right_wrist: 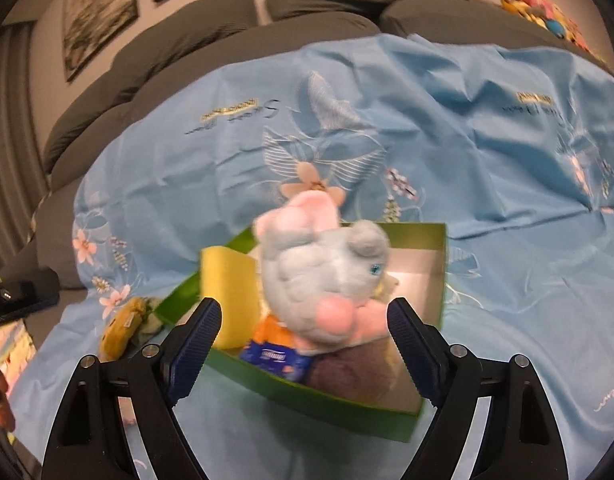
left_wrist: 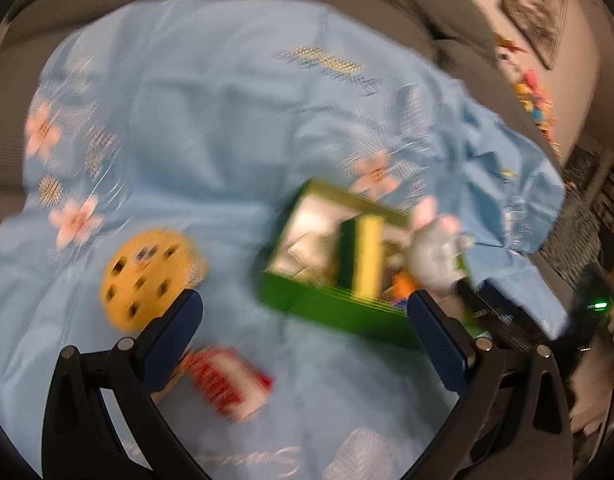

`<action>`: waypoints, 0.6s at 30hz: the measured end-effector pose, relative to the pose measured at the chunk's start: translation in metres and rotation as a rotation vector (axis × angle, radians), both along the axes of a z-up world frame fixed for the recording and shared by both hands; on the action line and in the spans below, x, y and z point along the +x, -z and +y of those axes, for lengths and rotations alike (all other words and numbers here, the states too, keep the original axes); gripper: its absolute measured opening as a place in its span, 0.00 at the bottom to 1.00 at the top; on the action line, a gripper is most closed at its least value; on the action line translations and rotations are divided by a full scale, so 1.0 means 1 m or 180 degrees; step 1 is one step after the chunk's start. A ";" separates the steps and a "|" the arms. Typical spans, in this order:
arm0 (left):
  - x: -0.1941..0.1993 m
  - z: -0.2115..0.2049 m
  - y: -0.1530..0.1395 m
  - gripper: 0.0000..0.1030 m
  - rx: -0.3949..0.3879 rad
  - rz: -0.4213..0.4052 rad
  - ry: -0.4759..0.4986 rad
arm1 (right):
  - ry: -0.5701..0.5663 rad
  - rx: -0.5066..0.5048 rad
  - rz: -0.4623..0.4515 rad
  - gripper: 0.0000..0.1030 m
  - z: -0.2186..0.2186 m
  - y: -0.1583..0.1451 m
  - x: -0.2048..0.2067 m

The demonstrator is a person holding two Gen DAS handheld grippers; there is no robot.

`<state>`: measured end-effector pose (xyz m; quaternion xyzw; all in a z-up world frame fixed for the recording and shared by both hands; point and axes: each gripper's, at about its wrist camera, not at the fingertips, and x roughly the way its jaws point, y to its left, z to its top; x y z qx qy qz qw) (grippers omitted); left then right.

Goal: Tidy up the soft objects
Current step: 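Move the left gripper to the red-and-white puff and close on it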

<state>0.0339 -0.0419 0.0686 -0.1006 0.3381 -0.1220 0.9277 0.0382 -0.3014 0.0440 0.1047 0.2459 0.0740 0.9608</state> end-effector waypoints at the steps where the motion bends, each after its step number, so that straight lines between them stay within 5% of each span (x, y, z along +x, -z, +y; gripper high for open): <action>1: -0.003 0.010 0.008 0.99 -0.0019 0.0050 -0.0049 | -0.0025 -0.0019 -0.0038 0.83 0.003 -0.001 -0.002; 5: -0.007 0.037 0.028 0.99 -0.0159 0.0229 -0.0150 | -0.0265 -0.0178 -0.0278 0.83 0.026 -0.009 -0.016; 9: -0.005 0.044 0.039 0.99 -0.0610 0.0492 0.0148 | -0.0857 -0.0405 -0.0343 0.83 0.060 -0.010 -0.032; 13: -0.004 0.036 0.052 0.99 -0.0621 0.0856 0.0266 | -0.1644 -0.0445 -0.0073 0.83 0.101 0.001 -0.042; 18: -0.001 0.036 0.071 0.99 -0.0824 0.1163 0.0267 | -0.1945 -0.0522 0.0306 0.83 0.136 0.023 -0.037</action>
